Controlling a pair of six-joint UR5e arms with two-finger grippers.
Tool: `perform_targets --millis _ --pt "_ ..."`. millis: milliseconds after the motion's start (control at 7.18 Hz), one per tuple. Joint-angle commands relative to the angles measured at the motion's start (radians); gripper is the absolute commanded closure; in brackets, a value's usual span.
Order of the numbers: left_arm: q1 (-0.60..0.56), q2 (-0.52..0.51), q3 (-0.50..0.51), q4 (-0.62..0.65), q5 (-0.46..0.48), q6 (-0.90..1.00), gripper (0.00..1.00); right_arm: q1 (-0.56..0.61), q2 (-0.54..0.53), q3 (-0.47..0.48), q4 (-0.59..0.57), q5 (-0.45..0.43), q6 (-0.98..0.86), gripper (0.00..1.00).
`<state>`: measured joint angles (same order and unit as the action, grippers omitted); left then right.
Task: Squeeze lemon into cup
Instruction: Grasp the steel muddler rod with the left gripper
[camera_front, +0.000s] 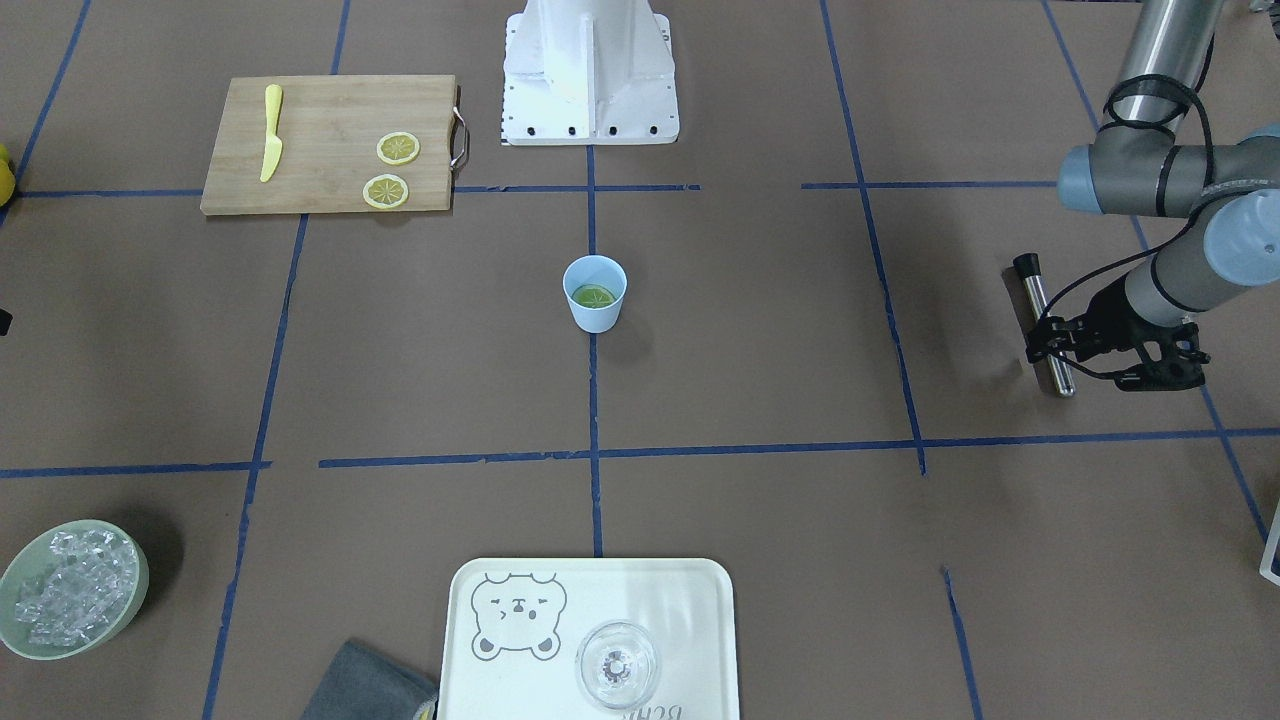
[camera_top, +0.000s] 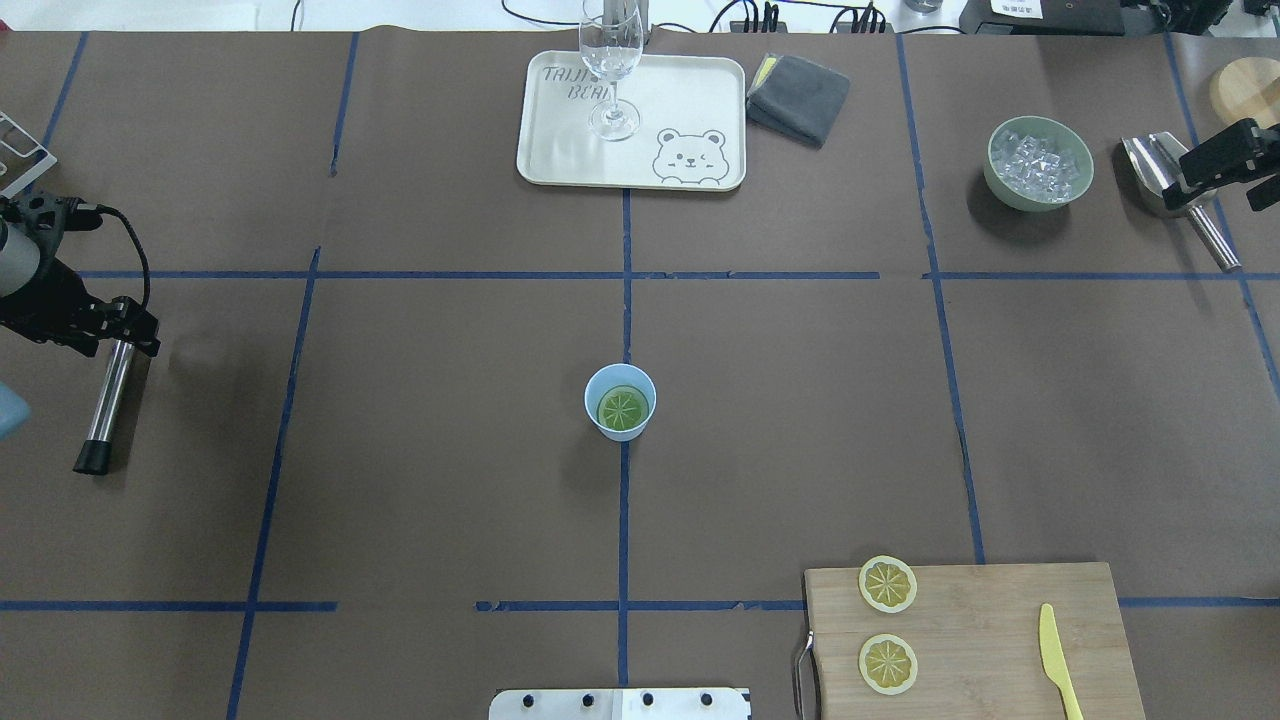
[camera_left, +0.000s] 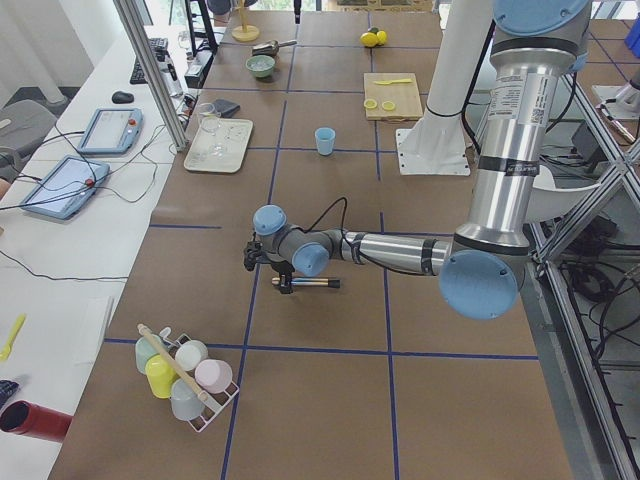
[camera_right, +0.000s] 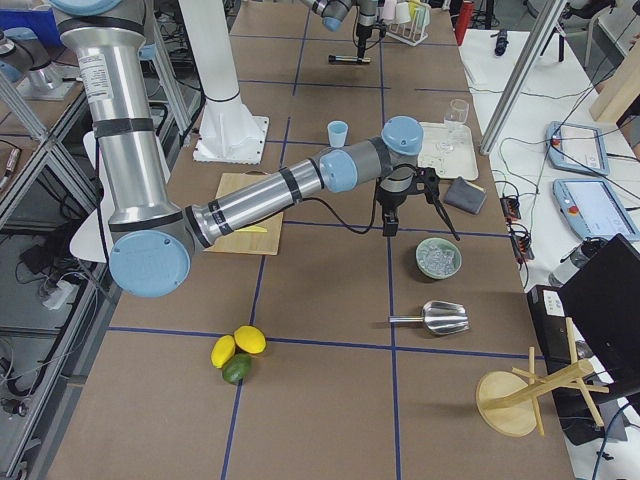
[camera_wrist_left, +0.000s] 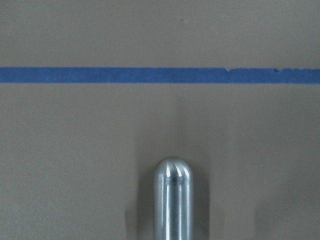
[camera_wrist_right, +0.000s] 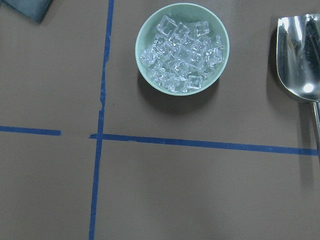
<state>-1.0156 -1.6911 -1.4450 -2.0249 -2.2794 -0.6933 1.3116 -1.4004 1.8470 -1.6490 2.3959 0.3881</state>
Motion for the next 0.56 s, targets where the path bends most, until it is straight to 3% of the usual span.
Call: perform_targets --millis 0,418 --pt "0.000 0.001 -0.002 0.000 0.008 0.000 1.00 0.000 -0.002 0.000 0.000 0.000 0.000 0.00" --pt "-0.007 0.017 -0.093 0.005 0.014 0.001 1.00 0.002 -0.006 0.000 0.000 -0.006 -0.003 0.00"
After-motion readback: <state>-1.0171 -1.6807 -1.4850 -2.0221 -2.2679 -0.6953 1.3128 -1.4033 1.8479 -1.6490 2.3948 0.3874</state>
